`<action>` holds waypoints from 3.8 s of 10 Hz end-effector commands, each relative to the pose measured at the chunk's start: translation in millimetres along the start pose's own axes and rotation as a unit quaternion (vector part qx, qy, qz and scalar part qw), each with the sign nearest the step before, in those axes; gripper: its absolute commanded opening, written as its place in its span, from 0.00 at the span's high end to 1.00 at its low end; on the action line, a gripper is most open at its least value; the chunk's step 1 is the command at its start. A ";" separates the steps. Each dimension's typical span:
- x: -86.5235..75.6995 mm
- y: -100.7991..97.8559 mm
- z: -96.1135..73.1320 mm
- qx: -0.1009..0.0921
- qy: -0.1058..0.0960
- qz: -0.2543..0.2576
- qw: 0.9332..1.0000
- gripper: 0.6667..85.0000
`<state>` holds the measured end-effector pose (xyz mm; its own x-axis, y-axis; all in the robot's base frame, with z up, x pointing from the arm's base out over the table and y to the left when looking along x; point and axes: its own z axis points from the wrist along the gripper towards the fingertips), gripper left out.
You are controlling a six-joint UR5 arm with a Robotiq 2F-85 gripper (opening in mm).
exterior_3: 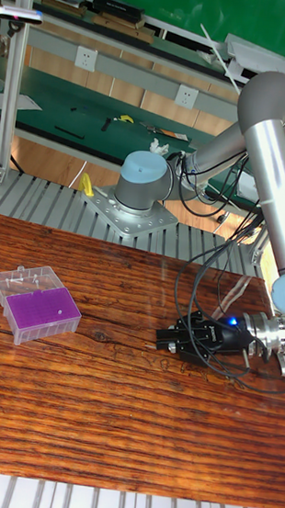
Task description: Insert a small pipette tip into the holder for small pipette tips
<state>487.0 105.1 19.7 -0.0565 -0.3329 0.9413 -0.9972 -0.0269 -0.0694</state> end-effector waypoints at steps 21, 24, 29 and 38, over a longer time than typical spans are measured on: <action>-8.1 -4.4 0.0 -0.009 0.001 0.004 1.000 0.68; -9.4 -3.7 -1.0 -0.011 -0.001 0.003 1.000 0.69; -9.1 -4.9 0.3 -0.009 0.002 0.004 1.000 0.70; -8.0 -6.8 1.2 -0.007 0.008 0.010 1.000 0.71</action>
<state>496.1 107.3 13.7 -0.0767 -0.3166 0.9454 -0.9961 -0.0180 -0.0869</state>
